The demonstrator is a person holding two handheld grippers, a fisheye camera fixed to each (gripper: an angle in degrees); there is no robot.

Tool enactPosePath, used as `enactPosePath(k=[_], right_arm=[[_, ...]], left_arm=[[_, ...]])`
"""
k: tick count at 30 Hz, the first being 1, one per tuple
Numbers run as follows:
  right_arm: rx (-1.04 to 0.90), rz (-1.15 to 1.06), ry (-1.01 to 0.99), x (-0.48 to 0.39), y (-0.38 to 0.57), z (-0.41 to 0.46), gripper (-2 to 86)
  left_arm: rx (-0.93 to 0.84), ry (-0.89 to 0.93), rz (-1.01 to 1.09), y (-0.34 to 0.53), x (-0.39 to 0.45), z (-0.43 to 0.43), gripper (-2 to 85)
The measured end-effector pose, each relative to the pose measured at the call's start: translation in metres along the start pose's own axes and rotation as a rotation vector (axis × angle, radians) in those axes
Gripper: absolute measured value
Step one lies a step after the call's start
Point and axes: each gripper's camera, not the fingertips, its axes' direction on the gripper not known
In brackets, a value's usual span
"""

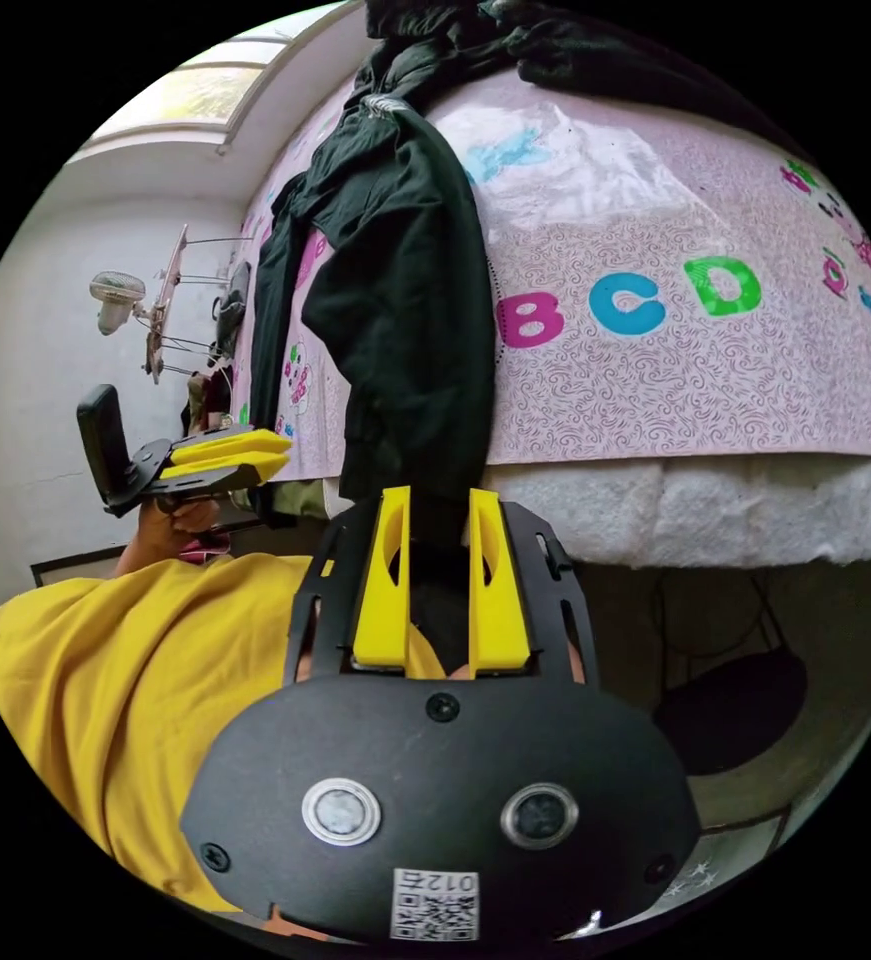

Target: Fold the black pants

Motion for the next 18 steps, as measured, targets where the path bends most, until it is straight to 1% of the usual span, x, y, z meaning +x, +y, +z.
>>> enactPosePath(k=[5,8,10,12,15,18], right_arm=[[0.011,-0.021,-0.008,0.018,0.007,0.006,6.8],[-0.018,0.009,0.02,0.032,0.011,0.01,2.8],[-0.02,0.016,0.007,0.04,0.014,0.009,1.8],[0.016,0.022,0.001,0.049,0.019,0.001,1.9],[-0.015,-0.008,-0.001,0.058,0.022,-0.001,5.0],[0.002,-0.047,-0.004,0.065,0.022,-0.001,6.6]], left_arm=[[-0.032,0.015,-0.029,-0.025,0.025,0.016,2.9],[-0.031,-0.001,-0.04,-0.035,0.039,0.02,2.9],[-0.034,-0.016,-0.014,-0.042,0.054,0.023,2.9],[-0.042,-0.031,0.007,-0.047,0.067,0.027,2.9],[-0.048,-0.062,0.038,-0.052,0.09,0.036,3.1],[-0.044,-0.053,0.024,-0.054,0.109,0.044,3.2]])
